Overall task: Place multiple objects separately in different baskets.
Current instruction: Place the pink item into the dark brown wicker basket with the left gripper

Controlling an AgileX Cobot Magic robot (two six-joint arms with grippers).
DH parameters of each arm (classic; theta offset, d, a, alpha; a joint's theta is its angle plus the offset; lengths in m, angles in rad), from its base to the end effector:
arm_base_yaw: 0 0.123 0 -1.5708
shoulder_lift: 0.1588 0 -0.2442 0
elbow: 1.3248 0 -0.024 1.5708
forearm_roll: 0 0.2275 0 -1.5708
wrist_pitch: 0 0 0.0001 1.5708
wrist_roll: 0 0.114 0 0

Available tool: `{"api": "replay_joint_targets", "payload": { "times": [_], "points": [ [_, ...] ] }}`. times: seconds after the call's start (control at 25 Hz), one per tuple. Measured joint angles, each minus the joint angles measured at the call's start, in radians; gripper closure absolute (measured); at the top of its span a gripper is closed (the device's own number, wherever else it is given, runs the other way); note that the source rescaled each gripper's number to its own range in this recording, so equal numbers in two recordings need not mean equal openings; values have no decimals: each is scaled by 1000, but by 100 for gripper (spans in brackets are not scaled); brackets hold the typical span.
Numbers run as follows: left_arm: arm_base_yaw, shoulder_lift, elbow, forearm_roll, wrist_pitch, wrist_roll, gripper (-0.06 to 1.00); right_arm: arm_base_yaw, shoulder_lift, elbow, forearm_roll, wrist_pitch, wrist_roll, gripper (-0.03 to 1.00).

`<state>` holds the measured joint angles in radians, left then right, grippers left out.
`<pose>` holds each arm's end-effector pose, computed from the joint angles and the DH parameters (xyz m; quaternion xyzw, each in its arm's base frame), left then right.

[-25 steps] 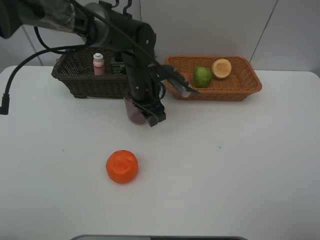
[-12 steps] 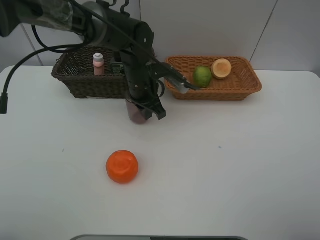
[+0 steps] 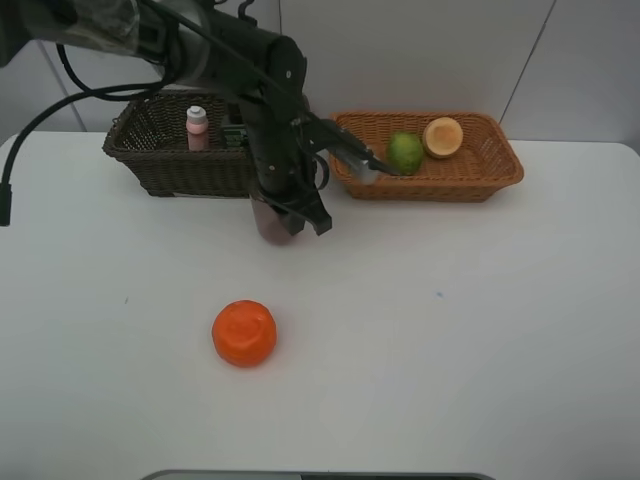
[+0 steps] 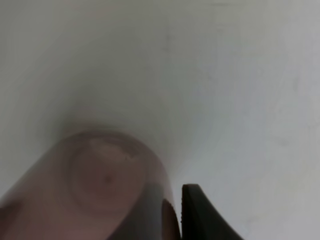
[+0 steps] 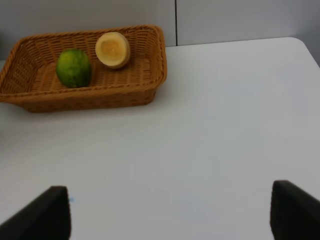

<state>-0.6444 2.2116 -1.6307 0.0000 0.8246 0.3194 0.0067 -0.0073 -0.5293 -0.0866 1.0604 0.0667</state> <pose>0.3319 -0.2494 0.0961 0.4598 0.8791 -0.0204 0.1243 0.0323 -0.0084 0.2642 0.0277 0.8422 -0.0235 0.5379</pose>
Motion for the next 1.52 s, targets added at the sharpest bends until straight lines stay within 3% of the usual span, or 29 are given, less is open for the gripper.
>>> {"api": "replay_joint_targets", "payload": {
  "times": [0.28, 0.56, 0.8, 1.24, 1.52],
  "points": [
    [0, -111, 0, 0, 20, -145, 94, 0, 0, 0, 0, 0, 0, 28],
    [52, -237, 0, -12, 34, -263, 94, 0, 0, 0, 0, 0, 0, 28],
    [211, -321, 0, -38, 24, -368, 94, 0, 0, 0, 0, 0, 0, 28],
    [478, -349, 0, -38, -90, -393, 94, 0, 0, 0, 0, 0, 0, 28],
    [547, -266, 0, -38, -221, -382, 94, 0, 0, 0, 0, 0, 0, 28]
  ]
}}
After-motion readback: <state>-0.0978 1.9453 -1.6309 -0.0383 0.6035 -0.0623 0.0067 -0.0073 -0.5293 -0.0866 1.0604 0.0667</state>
